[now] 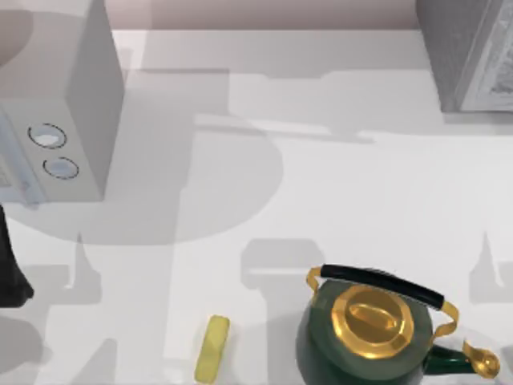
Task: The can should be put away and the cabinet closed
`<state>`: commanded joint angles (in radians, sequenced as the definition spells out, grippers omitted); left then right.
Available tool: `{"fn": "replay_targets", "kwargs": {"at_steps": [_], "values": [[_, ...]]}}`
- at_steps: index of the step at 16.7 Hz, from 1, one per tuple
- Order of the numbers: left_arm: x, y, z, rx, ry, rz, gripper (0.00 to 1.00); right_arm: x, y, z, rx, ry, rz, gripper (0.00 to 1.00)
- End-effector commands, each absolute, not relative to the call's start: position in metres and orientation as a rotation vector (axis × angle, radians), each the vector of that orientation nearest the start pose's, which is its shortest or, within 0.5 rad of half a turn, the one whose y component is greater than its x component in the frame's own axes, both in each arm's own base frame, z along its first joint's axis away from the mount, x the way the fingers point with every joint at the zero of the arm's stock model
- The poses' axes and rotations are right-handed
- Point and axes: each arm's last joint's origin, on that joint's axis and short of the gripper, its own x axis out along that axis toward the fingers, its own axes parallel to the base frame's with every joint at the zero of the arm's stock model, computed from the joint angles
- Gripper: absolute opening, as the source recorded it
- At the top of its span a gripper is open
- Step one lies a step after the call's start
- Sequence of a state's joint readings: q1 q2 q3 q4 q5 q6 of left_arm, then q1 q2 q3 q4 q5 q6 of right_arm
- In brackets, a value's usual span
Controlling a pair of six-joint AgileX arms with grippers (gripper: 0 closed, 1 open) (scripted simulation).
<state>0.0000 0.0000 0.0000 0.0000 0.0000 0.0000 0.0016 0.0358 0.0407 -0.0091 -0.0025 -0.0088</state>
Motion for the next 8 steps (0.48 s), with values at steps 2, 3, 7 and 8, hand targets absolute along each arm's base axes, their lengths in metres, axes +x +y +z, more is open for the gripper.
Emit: {"fn": "replay_targets", "kwargs": {"at_steps": [2,3,7,8], "values": [[0.1057,-0.0012,0.1600,0.000,0.000,0.000,1.00,0.1057,-0.0012,0.1609,-0.001,0.001,0.000,1.00],[0.1057,-0.0012,0.1600,0.000,0.000,0.000,1.00,0.1057,-0.0012,0.1600,0.000,0.000,0.000,1.00],[0.1057,-0.0012,0.1600,0.000,0.000,0.000,1.00,0.1059,-0.0009,0.1597,-0.001,0.005,0.004,1.00],[0.1057,-0.0012,0.1600,0.000,0.000,0.000,1.00,0.1060,-0.0009,0.1598,-0.001,0.005,0.004,1.00]]}}
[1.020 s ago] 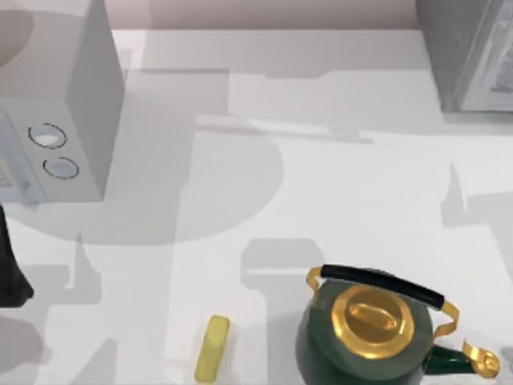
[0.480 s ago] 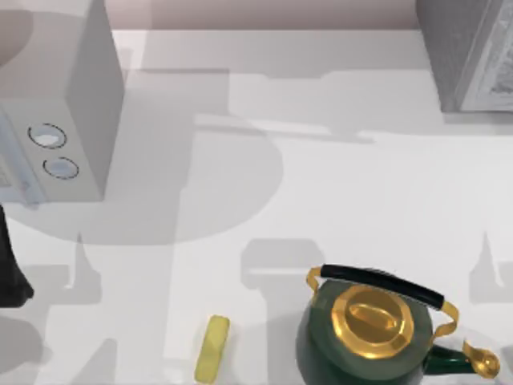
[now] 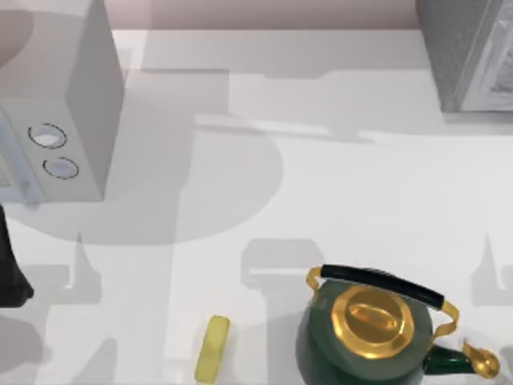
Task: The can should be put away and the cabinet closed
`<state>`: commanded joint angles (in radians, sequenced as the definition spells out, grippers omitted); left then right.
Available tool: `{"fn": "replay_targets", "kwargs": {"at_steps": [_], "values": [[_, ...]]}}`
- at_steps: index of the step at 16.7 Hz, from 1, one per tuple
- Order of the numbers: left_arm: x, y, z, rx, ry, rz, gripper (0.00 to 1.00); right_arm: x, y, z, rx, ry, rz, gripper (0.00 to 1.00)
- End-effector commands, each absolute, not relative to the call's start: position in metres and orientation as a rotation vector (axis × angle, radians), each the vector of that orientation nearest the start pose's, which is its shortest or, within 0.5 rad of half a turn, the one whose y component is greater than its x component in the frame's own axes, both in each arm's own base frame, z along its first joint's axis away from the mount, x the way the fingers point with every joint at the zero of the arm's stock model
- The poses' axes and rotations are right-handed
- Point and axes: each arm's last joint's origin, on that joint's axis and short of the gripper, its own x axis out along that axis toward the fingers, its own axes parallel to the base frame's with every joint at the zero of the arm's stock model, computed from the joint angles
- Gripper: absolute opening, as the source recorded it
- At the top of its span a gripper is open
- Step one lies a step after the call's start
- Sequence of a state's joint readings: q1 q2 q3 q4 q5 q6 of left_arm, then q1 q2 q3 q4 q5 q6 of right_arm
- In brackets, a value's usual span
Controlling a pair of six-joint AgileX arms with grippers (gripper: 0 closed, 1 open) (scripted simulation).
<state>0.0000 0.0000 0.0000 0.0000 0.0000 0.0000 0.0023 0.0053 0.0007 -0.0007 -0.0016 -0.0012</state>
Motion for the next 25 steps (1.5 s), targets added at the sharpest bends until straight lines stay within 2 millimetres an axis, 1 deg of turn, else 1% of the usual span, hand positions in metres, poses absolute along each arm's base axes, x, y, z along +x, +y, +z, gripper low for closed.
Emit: {"fn": "replay_targets", "kwargs": {"at_steps": [3,7,9,12,14,16,18,20,23,25], "values": [[0.106,-0.001,0.160,0.000,0.000,0.000,1.00,0.109,-0.004,0.165,-0.012,-0.002,0.014,1.00],[0.106,-0.001,0.160,0.000,0.000,0.000,1.00,0.122,-0.020,0.184,-0.026,-0.026,0.026,1.00],[0.106,-0.001,0.160,0.000,0.000,0.000,1.00,0.134,-0.035,0.195,-0.028,-0.032,0.027,1.00],[0.106,-0.001,0.160,0.000,0.000,0.000,1.00,0.155,-0.069,0.203,-0.024,-0.026,0.022,1.00],[0.106,-0.001,0.160,0.000,0.000,0.000,1.00,0.165,-0.097,0.202,-0.022,-0.019,0.016,1.00],[0.106,-0.001,0.160,0.000,0.000,0.000,1.00,0.169,-0.126,0.195,-0.023,-0.011,0.010,1.00],[0.106,-0.001,0.160,0.000,0.000,0.000,1.00,0.168,-0.153,0.187,-0.026,-0.008,0.004,1.00],[0.106,-0.001,0.160,0.000,0.000,0.000,1.00,0.164,-0.175,0.177,-0.023,-0.003,0.003,1.00],[0.106,-0.001,0.160,0.000,0.000,0.000,1.00,0.157,-0.196,0.164,-0.009,0.003,0.003,1.00],[0.106,-0.001,0.160,0.000,0.000,0.000,1.00,0.154,-0.201,0.160,-0.001,0.005,0.004,1.00]]}}
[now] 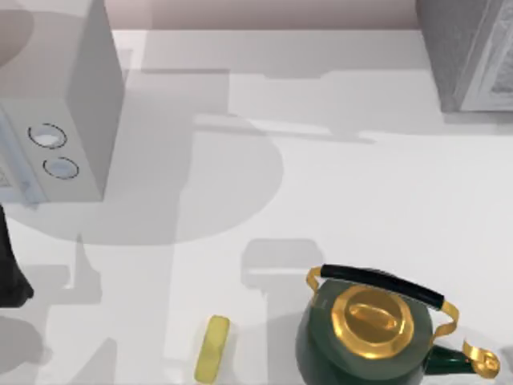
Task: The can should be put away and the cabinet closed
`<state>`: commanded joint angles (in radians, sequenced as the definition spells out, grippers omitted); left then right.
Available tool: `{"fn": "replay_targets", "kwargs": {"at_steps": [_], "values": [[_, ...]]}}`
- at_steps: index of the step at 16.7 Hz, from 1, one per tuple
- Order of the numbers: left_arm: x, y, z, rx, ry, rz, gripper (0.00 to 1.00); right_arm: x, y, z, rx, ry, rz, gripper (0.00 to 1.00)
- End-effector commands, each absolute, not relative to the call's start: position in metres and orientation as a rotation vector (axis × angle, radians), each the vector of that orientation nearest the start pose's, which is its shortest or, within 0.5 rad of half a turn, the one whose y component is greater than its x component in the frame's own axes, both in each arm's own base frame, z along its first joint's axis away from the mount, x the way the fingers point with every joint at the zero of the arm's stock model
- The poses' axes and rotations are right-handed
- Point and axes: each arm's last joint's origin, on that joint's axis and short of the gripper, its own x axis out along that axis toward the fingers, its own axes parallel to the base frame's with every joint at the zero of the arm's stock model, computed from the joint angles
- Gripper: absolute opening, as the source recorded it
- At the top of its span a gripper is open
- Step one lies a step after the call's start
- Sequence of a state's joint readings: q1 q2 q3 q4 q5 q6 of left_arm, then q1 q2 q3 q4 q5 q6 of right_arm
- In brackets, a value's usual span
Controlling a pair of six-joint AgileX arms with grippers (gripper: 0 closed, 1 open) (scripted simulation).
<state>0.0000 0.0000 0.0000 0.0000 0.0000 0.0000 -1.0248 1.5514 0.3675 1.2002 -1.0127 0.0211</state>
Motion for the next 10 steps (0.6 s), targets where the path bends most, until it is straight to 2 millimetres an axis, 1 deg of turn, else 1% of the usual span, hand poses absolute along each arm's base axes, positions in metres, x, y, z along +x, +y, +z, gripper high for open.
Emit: {"fn": "replay_targets", "kwargs": {"at_steps": [4,6,8,10], "values": [[0.106,-0.001,0.160,0.000,0.000,0.000,1.00,0.154,-0.200,0.159,0.002,0.007,0.005,1.00],[0.106,-0.001,0.160,0.000,0.000,0.000,1.00,0.155,-0.202,0.161,0.001,0.007,0.003,1.00],[0.106,-0.001,0.160,0.000,0.000,0.000,1.00,0.158,-0.212,0.169,0.001,0.008,-0.007,1.00],[0.106,-0.001,0.160,0.000,0.000,0.000,1.00,0.163,-0.228,0.183,0.008,0.012,-0.022,1.00]]}}
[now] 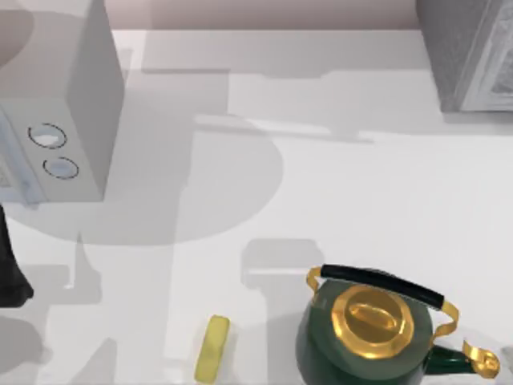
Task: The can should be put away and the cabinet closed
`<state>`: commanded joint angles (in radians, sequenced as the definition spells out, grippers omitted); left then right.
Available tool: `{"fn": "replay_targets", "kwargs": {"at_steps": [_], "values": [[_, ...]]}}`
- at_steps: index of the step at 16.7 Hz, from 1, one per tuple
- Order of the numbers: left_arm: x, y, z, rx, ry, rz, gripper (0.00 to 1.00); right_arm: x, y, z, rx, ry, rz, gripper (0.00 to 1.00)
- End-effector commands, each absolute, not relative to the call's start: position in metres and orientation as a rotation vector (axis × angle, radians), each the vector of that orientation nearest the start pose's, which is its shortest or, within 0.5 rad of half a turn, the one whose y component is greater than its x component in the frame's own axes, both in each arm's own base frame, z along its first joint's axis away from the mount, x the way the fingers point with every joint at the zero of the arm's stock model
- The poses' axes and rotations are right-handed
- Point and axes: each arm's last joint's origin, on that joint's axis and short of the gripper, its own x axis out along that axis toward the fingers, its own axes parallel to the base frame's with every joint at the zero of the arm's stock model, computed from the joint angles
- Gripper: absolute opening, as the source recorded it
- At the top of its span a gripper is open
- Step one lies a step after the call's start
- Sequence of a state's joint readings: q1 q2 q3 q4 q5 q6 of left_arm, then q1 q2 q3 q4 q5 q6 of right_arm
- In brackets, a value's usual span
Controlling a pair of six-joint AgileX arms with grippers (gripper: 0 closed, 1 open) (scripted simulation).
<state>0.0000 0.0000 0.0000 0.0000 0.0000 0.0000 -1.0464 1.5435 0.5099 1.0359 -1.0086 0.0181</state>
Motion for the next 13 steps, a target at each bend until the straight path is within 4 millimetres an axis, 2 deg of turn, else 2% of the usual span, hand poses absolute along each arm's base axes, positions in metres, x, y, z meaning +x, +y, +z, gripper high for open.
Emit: {"fn": "replay_targets", "kwargs": {"at_steps": [3,7,10,13], "values": [[0.106,-0.001,0.160,0.000,0.000,0.000,1.00,0.173,-0.255,0.218,0.033,0.025,-0.043,1.00],[0.106,-0.001,0.160,0.000,0.000,0.000,1.00,0.183,-0.280,0.296,0.055,0.035,-0.048,1.00],[0.106,-0.001,0.160,0.000,0.000,0.000,1.00,0.183,-0.275,0.367,0.057,0.036,-0.036,1.00],[0.106,-0.001,0.160,0.000,0.000,0.000,1.00,0.176,-0.252,0.434,0.039,0.028,-0.017,1.00]]}}
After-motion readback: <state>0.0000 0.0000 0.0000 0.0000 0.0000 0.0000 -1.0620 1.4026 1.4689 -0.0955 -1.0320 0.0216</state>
